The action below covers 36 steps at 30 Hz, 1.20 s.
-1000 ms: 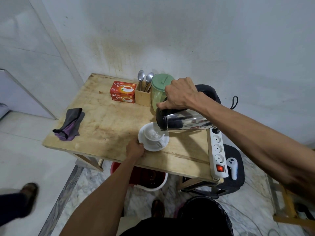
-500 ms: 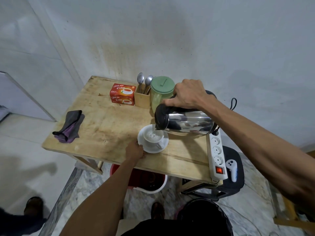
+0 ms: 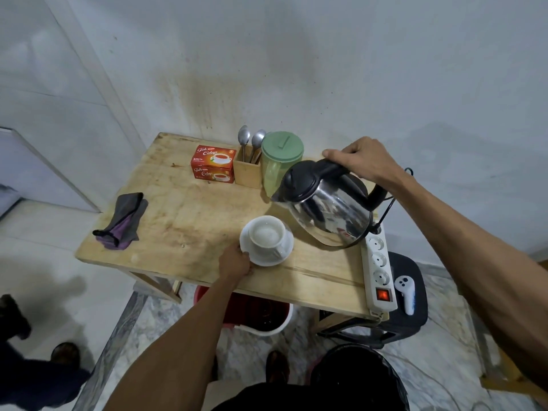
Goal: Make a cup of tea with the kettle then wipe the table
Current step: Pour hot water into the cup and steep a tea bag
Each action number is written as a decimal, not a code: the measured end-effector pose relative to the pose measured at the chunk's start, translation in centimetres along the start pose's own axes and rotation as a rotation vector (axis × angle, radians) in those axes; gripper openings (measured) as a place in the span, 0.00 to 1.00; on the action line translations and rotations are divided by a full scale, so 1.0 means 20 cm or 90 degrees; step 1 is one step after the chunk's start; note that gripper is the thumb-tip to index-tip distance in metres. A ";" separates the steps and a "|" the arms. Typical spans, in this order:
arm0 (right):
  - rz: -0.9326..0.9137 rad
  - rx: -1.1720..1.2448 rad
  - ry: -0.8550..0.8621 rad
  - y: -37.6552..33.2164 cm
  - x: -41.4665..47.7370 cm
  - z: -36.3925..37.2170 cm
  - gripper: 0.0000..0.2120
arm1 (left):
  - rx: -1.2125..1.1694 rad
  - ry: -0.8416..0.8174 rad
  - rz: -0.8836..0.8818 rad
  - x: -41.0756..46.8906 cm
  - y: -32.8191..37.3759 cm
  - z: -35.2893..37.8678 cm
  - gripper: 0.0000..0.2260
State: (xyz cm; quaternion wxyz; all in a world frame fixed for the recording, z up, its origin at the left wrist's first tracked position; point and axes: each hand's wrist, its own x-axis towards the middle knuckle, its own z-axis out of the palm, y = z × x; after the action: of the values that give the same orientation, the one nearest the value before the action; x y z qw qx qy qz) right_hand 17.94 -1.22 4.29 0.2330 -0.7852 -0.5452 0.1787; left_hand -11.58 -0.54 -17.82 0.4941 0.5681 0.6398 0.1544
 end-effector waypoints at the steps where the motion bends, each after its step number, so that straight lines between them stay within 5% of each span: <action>1: 0.028 0.051 0.019 0.03 0.00 -0.02 0.32 | -0.003 -0.003 -0.004 -0.04 0.04 -0.01 0.10; 13: 0.259 0.366 0.244 0.42 0.13 -0.10 0.19 | -0.026 -0.008 -0.011 -0.05 0.06 -0.02 0.12; 36: 0.434 0.444 0.378 0.65 0.29 -0.01 0.12 | -0.003 0.017 -0.038 -0.06 0.09 0.01 0.06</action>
State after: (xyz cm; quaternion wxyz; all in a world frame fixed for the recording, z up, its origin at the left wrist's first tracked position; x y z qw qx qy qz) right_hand 30.10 0.42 -2.89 0.5504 -0.8101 -0.0811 0.1850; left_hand -10.55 -1.01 -16.02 0.4914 0.5455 0.6625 0.1486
